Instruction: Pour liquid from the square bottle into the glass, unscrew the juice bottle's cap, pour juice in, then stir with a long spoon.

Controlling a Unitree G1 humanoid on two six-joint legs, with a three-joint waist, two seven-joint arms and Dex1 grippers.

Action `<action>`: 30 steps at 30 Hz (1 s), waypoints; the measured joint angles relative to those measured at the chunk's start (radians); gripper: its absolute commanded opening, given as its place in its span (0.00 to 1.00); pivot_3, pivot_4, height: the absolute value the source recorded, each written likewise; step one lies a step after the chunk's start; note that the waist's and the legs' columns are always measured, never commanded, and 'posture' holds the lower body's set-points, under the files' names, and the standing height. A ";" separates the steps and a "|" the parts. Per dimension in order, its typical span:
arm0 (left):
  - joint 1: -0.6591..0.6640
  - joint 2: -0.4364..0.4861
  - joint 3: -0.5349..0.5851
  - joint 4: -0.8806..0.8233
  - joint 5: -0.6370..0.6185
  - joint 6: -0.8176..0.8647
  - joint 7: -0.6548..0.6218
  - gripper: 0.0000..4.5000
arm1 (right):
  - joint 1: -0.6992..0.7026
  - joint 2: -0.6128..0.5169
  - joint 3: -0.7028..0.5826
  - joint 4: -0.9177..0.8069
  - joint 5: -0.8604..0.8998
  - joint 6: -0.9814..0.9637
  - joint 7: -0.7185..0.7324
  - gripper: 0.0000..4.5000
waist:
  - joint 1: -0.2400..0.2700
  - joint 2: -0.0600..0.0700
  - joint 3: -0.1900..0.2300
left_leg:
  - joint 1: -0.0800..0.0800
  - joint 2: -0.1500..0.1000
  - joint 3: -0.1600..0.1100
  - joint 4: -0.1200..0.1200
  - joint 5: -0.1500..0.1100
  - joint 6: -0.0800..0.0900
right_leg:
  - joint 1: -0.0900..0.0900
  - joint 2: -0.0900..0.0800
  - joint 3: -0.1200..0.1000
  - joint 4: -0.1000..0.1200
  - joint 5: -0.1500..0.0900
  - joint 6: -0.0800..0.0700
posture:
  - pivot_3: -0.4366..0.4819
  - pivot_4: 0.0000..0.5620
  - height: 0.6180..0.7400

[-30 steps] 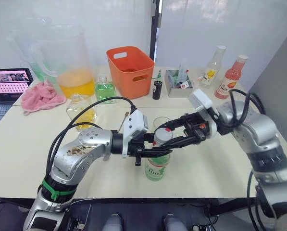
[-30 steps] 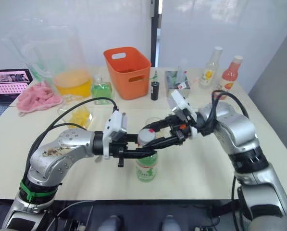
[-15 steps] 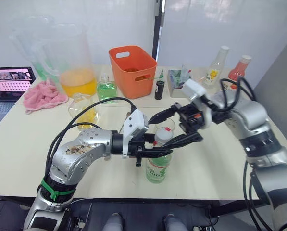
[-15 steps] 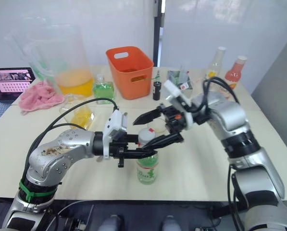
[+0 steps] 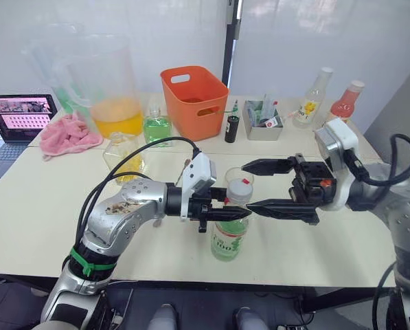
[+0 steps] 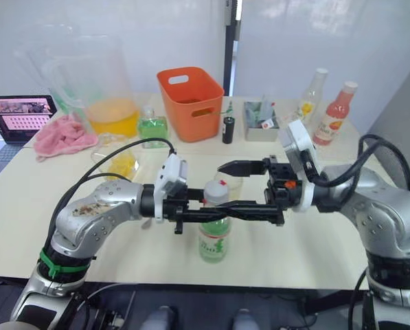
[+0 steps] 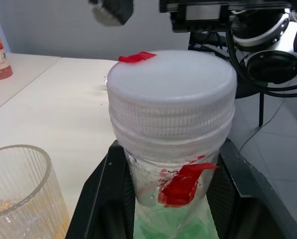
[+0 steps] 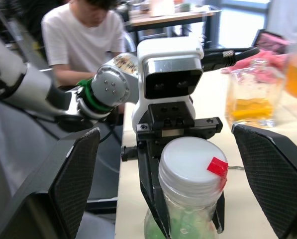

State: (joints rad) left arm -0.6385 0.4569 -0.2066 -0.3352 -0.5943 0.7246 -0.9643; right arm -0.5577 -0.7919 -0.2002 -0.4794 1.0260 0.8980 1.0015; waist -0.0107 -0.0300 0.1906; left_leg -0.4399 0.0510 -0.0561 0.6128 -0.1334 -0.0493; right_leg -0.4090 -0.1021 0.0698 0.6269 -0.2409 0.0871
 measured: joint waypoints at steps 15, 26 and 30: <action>-0.031 -0.042 -0.033 0.109 0.091 -0.144 -0.046 0.32 | 0.063 -0.109 -0.077 -0.121 0.138 0.083 -0.354 0.99 | -0.001 0.000 0.000 | 0.000 0.000 0.000 0.000 0.000 0.000 | 0.000 0.000 0.000 0.000 -0.002 -0.004 | 0.48 0.27 1.00; -0.031 -0.041 -0.051 0.112 0.117 -0.177 -0.065 0.32 | 0.031 -0.112 -0.013 -0.130 0.178 0.118 -0.489 0.99 | -0.001 0.000 0.000 | 0.000 0.000 0.000 0.000 0.000 0.000 | 0.001 0.000 0.000 -0.001 -0.002 -0.005 | 0.48 0.27 1.00; -0.031 -0.041 -0.052 0.109 0.117 -0.176 -0.065 0.32 | 0.022 -0.111 0.001 -0.144 0.185 0.118 -0.521 0.74 | -0.001 0.000 0.000 | 0.000 0.000 0.000 0.000 0.000 0.000 | 0.001 0.000 0.000 -0.001 -0.002 -0.005 | 0.48 0.27 1.00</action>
State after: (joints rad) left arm -0.6695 0.4157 -0.2585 -0.2260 -0.4769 0.5485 -1.0289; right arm -0.5356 -0.9025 -0.1991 -0.6234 1.2106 1.0159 0.4803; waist -0.0119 -0.0300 0.1906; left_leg -0.4400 0.0511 -0.0562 0.6133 -0.1333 -0.0490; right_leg -0.4082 -0.1021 0.0702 0.6261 -0.2430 0.0822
